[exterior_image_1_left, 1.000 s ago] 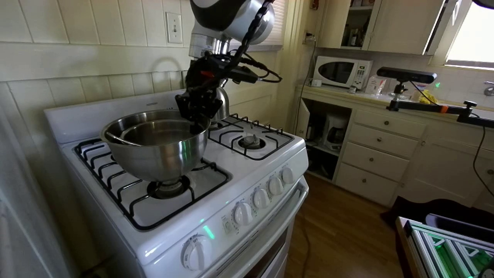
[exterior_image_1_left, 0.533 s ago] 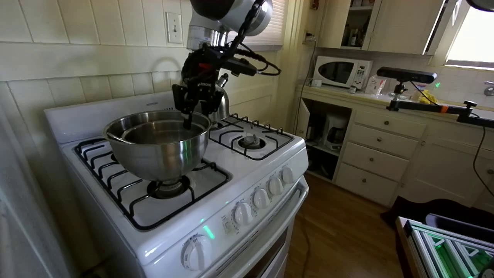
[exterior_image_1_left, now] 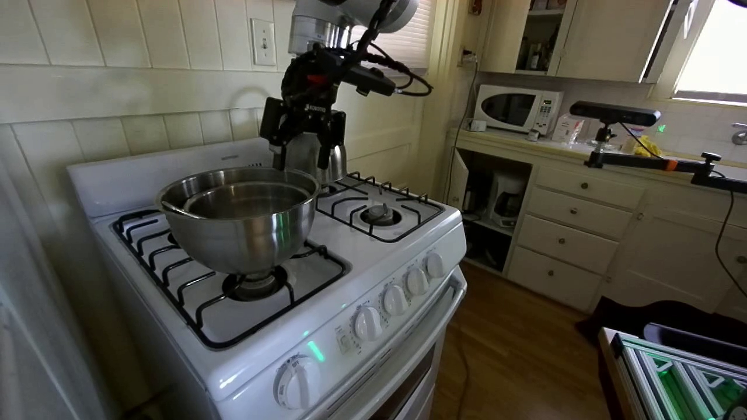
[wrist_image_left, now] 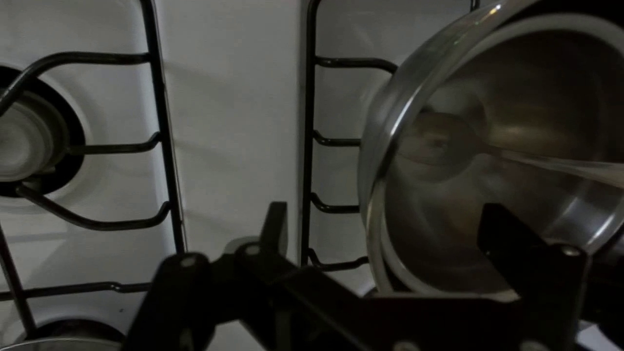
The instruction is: Move the silver kettle to the back right plate of the stove then move the silver bowl forwards and remove the silver spoon from the bowl.
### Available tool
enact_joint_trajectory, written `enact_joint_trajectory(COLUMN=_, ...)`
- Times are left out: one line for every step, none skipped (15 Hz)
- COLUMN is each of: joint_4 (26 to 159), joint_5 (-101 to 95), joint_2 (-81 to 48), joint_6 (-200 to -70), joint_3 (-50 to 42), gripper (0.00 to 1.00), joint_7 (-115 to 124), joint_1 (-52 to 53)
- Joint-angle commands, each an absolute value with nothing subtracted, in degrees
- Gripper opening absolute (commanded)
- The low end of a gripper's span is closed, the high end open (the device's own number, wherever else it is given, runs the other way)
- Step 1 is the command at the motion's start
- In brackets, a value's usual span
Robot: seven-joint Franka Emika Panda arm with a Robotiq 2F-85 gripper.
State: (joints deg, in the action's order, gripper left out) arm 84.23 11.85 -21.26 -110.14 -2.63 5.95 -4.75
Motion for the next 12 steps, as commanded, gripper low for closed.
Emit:
enact_joint_trajectory(joint_4=89.2, joint_5=12.4, joint_2=-15.8, joint_6=-113.7, joint_3=-2.3, gripper=1.0, joint_7=4.6, joint_1=-4.7)
enact_joint_trajectory(joint_4=89.9, joint_5=13.6, joint_2=-14.7, joint_6=-114.2, joint_3=-2.0, gripper=1.0, joint_7=3.8, joint_1=-4.9)
enact_joint_trajectory(joint_4=91.1, joint_5=14.5, joint_2=-13.4, joint_6=-114.6, joint_3=-1.5, gripper=1.0, joint_7=2.0, joint_1=-4.9)
enact_joint_trajectory(joint_4=92.3, joint_5=13.9, joint_2=-12.1, joint_6=-116.0, joint_3=-1.1, gripper=1.0, joint_7=-0.7, joint_1=-4.6)
enact_joint_trajectory(joint_4=92.6, joint_5=14.5, joint_2=-11.3, joint_6=-115.9, joint_3=-0.9, gripper=1.0, joint_7=-1.6, joint_1=-4.6)
enact_joint_trajectory(joint_4=92.8, joint_5=14.8, joint_2=-10.7, joint_6=-115.9, joint_3=-0.7, gripper=1.0, joint_7=-1.9, joint_1=-4.4)
enact_joint_trajectory(joint_4=93.9, joint_5=14.4, joint_2=-9.7, joint_6=-115.5, joint_3=-0.1, gripper=1.0, joint_7=-5.3, joint_1=-4.3)
enact_joint_trajectory(joint_4=94.1, joint_5=13.7, joint_2=-9.2, joint_6=-114.5, joint_3=0.1, gripper=1.0, joint_7=-6.8, joint_1=-4.0)
enact_joint_trajectory(joint_4=93.8, joint_5=12.7, joint_2=-9.3, joint_6=-112.5, joint_3=0.4, gripper=1.0, joint_7=-10.2, joint_1=-3.9)
enact_joint_trajectory(joint_4=93.9, joint_5=12.3, joint_2=-9.2, joint_6=-111.9, joint_3=0.5, gripper=1.0, joint_7=-12.7, joint_1=-3.9)
enact_joint_trajectory(joint_4=93.7, joint_5=12.1, joint_2=-9.5, joint_6=-110.6, joint_3=0.6, gripper=1.0, joint_7=-15.5, joint_1=-4.0)
enact_joint_trajectory(joint_4=93.6, joint_5=11.6, joint_2=-9.7, joint_6=-110.4, joint_3=0.7, gripper=1.0, joint_7=-18.3, joint_1=-3.9)
